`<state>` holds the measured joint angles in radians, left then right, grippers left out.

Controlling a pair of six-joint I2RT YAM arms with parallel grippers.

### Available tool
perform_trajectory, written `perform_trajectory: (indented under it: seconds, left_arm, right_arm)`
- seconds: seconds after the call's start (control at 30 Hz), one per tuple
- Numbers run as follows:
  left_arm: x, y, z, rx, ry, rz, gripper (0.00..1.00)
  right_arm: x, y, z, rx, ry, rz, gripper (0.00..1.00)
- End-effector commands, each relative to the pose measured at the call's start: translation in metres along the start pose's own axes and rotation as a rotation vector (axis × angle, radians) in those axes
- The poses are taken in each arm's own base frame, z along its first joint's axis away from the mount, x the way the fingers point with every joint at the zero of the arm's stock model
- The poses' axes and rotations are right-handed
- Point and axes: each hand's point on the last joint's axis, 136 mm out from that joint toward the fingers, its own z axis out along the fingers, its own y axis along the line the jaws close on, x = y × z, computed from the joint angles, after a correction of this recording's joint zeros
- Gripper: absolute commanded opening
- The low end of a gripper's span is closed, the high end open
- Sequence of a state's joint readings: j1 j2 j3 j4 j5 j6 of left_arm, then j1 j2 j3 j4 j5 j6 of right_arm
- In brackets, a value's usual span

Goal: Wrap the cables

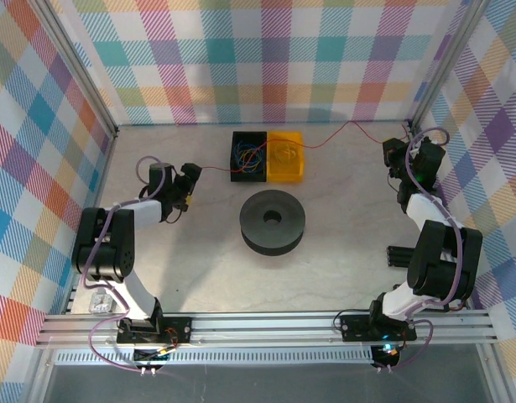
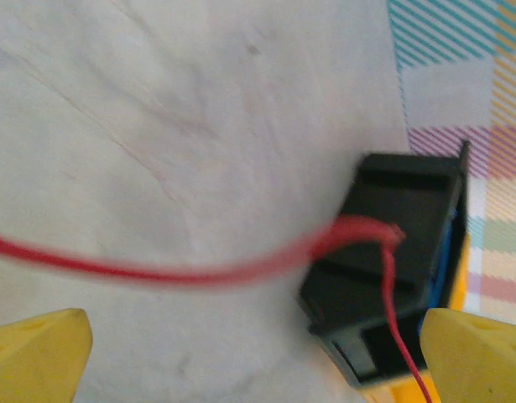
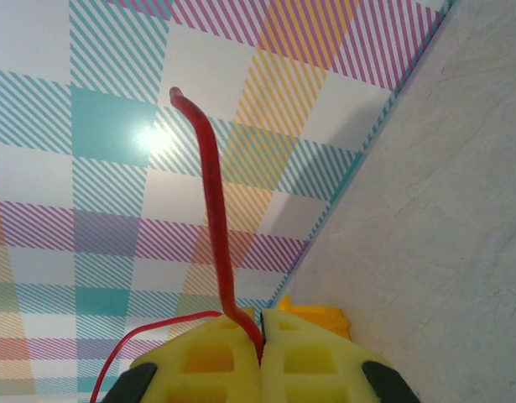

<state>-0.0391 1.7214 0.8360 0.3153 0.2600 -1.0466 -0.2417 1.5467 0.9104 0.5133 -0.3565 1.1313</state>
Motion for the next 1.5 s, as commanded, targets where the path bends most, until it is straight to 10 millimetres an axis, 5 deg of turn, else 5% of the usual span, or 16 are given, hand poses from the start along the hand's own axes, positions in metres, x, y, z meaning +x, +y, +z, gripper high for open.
perform_trajectory:
  seconds: [0.0, 0.4, 0.73, 1.07, 1.47]
  left_arm:
    - [-0.016, 0.012, 0.001, -0.01, -0.032, -0.046, 1.0]
    - [-0.05, 0.023, -0.016, -0.035, -0.107, -0.05, 0.95]
    - [-0.068, 0.003, -0.019, 0.147, -0.151, -0.07, 0.79]
    - [-0.071, -0.016, -0.035, 0.193, -0.168, -0.018, 0.69]
    - [-0.063, -0.007, -0.013, 0.166, -0.093, -0.047, 0.69]
  right_arm:
    - [0.005, 0.005, 0.001, -0.028, 0.017, -0.035, 0.0]
    - [0.008, 0.0, 0.0, -0.019, 0.028, -0.046, 0.0]
    - [0.011, -0.004, -0.002, -0.012, 0.03, -0.042, 0.0]
    - [0.013, -0.006, -0.006, -0.005, 0.03, -0.045, 0.0]
    - [0.014, -0.009, -0.004, -0.011, 0.033, -0.031, 0.0]
